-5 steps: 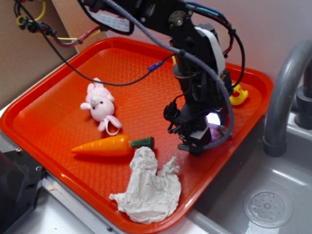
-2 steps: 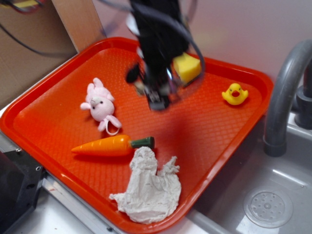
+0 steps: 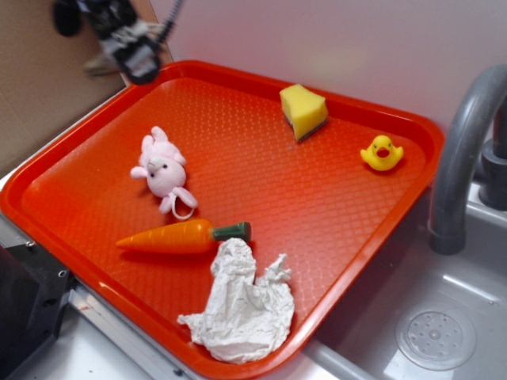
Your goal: Grab the wood chip.
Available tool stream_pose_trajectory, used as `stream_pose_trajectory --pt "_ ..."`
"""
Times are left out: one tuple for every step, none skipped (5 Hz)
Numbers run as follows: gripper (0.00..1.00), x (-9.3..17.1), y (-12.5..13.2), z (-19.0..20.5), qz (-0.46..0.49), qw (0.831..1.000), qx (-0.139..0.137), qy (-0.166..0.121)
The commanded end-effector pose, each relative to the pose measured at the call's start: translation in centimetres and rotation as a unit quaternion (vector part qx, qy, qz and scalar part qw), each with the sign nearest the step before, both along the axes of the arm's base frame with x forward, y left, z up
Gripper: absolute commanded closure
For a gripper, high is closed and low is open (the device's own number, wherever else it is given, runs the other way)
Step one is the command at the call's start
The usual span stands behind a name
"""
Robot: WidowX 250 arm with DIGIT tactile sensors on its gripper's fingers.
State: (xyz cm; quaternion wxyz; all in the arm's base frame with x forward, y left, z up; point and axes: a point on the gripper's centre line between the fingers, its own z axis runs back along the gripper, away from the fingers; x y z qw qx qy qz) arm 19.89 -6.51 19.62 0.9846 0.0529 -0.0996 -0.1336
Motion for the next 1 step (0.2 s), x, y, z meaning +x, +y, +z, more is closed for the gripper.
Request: stream_pose_trajectory --pt "1.0 -0.01 0.96 0.78 0.163 0.986 -0.042 -0.003"
